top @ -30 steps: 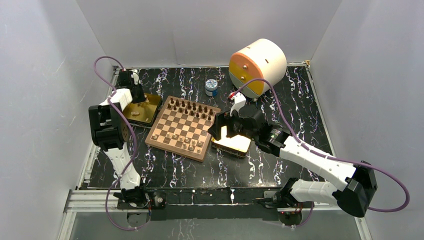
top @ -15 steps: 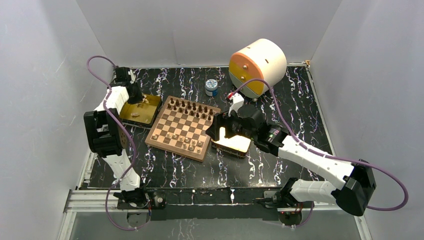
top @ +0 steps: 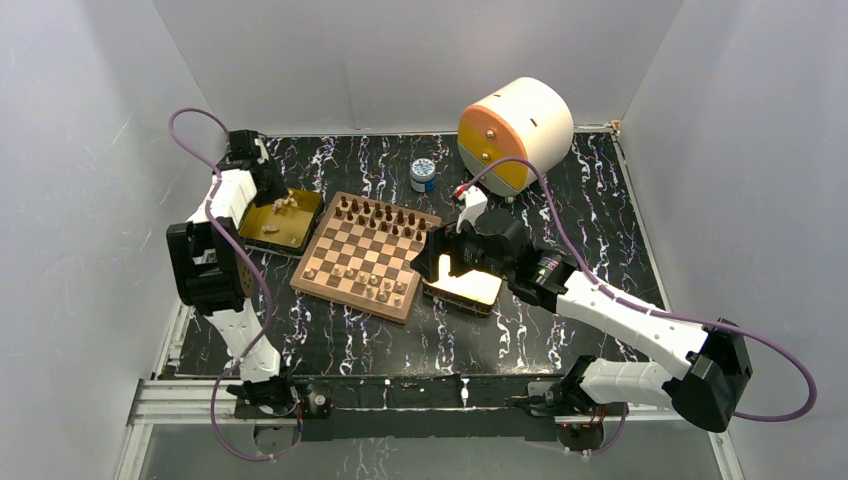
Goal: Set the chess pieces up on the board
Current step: Pick up the chess piece from the storage box.
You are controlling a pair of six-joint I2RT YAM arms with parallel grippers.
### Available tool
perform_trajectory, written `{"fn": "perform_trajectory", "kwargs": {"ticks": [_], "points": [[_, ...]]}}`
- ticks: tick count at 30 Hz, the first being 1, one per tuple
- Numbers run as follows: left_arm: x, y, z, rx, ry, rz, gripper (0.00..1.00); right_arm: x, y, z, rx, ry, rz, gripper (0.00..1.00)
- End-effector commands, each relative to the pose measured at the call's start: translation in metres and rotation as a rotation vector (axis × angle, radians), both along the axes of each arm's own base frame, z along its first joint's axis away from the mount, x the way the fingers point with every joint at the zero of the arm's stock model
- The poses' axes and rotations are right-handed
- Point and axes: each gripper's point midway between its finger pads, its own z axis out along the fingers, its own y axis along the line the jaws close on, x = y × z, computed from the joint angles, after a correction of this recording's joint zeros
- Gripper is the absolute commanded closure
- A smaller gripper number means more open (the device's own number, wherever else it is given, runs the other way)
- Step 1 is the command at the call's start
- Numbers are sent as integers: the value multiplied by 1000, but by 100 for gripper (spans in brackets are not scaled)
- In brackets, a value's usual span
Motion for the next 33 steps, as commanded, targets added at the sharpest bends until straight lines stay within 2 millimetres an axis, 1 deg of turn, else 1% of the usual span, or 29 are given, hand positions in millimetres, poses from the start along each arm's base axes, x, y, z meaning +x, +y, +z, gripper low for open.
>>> {"fn": "perform_trajectory", "kwargs": {"ticks": [1, 5, 9, 10, 12, 22, 33], "points": [[18, 2, -7, -2, -1, -4, 64, 5, 7, 43, 93, -72, -3, 1], [24, -1, -21, -16, 15, -25, 63, 8, 6, 45, 91, -83, -12, 1], [29, 0, -27, -15, 4, -29, 65, 9, 8, 41, 81, -79, -8, 1], [30, -5, -27, -35, 0, -46, 65, 9, 8, 41, 79, -78, -8, 1], [32, -6, -31, -44, -1, -56, 66, 9, 8, 39, 74, -75, -9, 1], [38, -3, -34, -30, -8, -54, 70, 11, 7, 39, 68, -83, -16, 1], [38, -3, -39, -23, -6, -63, 70, 11, 7, 39, 66, -82, -18, 1]]}}
